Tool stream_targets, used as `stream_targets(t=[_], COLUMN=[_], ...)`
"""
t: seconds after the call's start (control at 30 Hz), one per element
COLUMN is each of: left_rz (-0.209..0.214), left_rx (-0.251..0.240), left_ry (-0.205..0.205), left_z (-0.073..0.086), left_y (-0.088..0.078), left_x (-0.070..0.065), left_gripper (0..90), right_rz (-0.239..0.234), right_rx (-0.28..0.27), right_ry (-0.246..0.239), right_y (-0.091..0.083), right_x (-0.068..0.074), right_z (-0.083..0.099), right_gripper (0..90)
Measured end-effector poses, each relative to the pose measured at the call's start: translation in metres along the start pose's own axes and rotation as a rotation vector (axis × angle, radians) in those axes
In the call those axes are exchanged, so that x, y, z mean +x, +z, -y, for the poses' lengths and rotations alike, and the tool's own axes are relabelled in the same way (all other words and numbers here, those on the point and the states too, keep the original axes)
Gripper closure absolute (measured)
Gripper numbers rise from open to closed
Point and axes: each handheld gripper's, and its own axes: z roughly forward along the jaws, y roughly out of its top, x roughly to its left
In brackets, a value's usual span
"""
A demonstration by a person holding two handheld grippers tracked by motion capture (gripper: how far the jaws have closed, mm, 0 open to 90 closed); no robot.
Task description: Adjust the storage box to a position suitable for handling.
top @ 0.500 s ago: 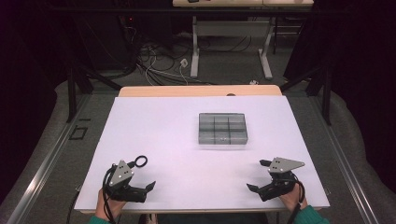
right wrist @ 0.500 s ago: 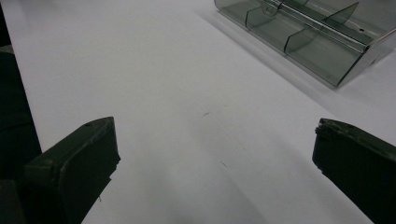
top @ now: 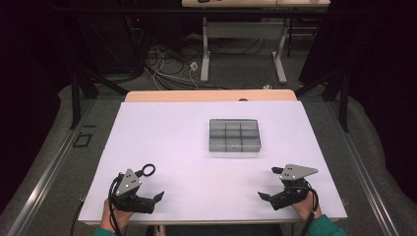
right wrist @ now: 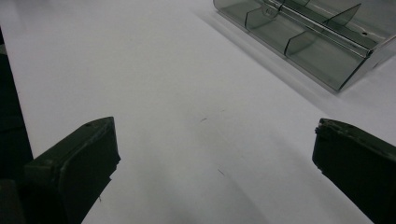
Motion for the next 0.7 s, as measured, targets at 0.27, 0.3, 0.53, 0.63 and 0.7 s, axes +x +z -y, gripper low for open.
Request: stream_targets(t=[0.27,0.3,0.53,0.63,0.7], left_rz=[0.003,0.005,0.014,0.012,0.019], left_rx=[0.012,0.017,0.021,0.023,0.029], left_ry=[0.002,0.0,-0.007,0.002,0.003], left_z=[-0.001,-0.001,-0.001,-0.002,-0.002], left_y=[0.003,0.003,0.005,0.006,0.006], left_x=[0.0,0.0,0.001,0.001,0.0], left_gripper=[0.0,0.0,0.0,0.0,0.0], right_rz=[0.002,-0.004,0.007,0.005,0.0], right_rx=[0.014,0.024,0.029,0.036,0.042], right_ry=[0.005,-0.001,0.014,0.013,0.01], right_y=[0.008,0.008,0.011,0.013,0.016], right_x=[-0.006,-0.008,-0.013,-0.016,-0.018], right_z=[-0.004,-0.005,-0.01,-0.013,-0.015], right_gripper=[0.0,0.0,0.1,0.1,0.1])
